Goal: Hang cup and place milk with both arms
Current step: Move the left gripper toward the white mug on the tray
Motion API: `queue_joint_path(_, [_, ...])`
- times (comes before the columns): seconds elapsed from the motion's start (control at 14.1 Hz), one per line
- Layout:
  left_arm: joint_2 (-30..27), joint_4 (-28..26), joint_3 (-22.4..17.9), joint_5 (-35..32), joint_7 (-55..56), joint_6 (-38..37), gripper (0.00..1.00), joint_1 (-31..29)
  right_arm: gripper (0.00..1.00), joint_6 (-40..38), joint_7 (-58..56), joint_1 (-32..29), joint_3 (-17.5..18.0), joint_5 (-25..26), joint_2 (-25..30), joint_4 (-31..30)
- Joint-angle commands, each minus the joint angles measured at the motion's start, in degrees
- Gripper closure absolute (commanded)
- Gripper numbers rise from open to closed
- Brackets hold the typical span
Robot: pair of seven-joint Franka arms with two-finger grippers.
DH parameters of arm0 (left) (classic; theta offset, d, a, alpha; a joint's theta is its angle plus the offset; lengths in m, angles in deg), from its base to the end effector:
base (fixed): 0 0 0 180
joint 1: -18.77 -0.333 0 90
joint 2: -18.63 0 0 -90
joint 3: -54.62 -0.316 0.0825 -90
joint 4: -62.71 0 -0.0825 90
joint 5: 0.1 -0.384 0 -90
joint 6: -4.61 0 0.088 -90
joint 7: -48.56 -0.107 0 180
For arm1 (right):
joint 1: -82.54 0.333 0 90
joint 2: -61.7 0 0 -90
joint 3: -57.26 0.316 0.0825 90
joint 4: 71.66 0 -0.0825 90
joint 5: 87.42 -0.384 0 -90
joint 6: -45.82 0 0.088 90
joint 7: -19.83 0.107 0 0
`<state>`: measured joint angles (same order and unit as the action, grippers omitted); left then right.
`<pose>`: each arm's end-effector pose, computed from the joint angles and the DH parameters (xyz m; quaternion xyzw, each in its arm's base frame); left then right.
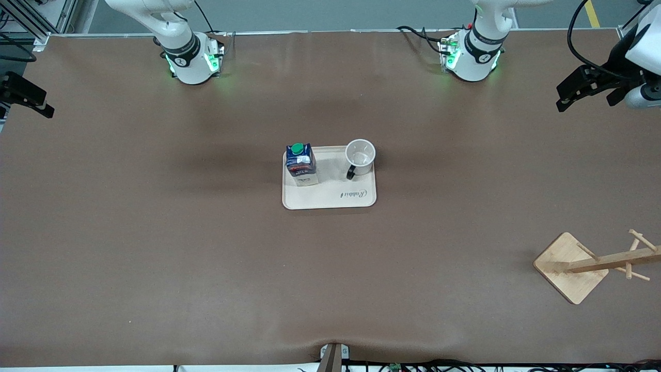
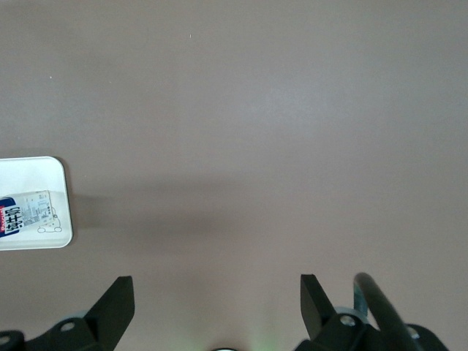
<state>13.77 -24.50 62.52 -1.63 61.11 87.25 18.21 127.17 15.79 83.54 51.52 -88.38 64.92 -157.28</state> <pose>0.5095 -0.0663 0.6808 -0.9987 -0.0474 -0.0054 0.0184 0.5187 -0.0429 0.6770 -0.9999 0.0048 0.0084 0.0118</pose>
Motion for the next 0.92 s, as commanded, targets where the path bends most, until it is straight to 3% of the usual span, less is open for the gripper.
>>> queue_joint_path(0.0, [-0.3, 0.6, 0.3, 0.0, -0.2, -0.9, 0.00, -0.1, 0.00, -1.2, -0.7, -1.2, 0.6, -1.0, -0.6, 1.7])
queue_joint_path(0.42, [-0.2, -0.7, 1.2, 0.3, 1.3, -0.9, 0.00, 0.6, 0.00, -0.8, -0.6, -1.1, 0.6, -0.9, -0.5, 1.8])
queue_joint_path(0.85, [-0.2, -12.8, 12.8, -0.7, 11.0, 10.2, 0.00, 0.7, 0.00, -0.6, -0.6, -1.2, 0.6, -0.5, -0.6, 1.8])
